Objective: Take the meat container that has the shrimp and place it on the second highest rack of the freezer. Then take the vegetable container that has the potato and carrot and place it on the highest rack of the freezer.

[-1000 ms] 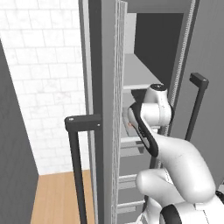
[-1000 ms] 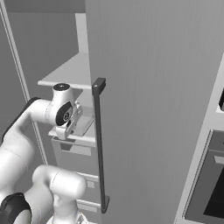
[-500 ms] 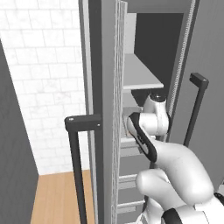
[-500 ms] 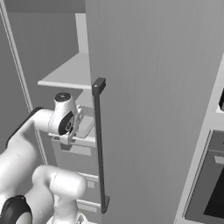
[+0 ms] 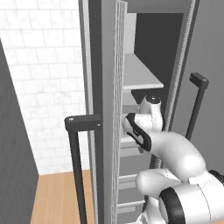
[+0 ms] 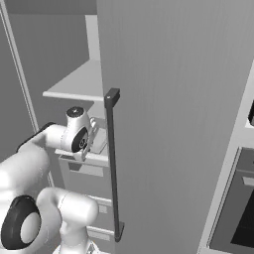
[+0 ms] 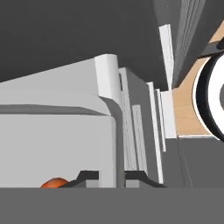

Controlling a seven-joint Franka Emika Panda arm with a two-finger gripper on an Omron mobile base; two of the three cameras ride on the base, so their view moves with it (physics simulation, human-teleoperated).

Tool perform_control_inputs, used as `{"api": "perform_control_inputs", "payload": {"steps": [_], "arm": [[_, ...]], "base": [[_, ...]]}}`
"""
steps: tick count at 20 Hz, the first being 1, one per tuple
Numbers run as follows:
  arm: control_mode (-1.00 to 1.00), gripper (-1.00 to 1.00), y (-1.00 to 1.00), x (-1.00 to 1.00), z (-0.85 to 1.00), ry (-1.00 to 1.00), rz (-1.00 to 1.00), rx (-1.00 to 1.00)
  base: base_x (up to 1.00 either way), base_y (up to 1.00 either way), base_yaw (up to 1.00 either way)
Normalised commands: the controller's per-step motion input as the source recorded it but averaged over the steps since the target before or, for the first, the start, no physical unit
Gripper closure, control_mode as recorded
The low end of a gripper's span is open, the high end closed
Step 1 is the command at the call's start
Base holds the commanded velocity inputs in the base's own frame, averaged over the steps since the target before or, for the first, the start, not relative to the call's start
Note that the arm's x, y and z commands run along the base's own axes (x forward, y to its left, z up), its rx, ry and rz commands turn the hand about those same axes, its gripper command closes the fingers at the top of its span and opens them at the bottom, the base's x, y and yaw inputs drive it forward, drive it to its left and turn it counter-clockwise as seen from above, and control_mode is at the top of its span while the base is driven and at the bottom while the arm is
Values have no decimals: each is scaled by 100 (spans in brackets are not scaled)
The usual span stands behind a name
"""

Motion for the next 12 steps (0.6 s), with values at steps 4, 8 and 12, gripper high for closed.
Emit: {"api": "perform_control_inputs", "payload": {"steps": [4,8,12], "arm": [[-100,100,0,53,-6,0,0,0],[-100,100,0,31,-36,0,0,-3],[-100,100,0,26,-20,0,0,-1]], "base": [[0,0,0],[0,0,0],[0,0,0]]}}
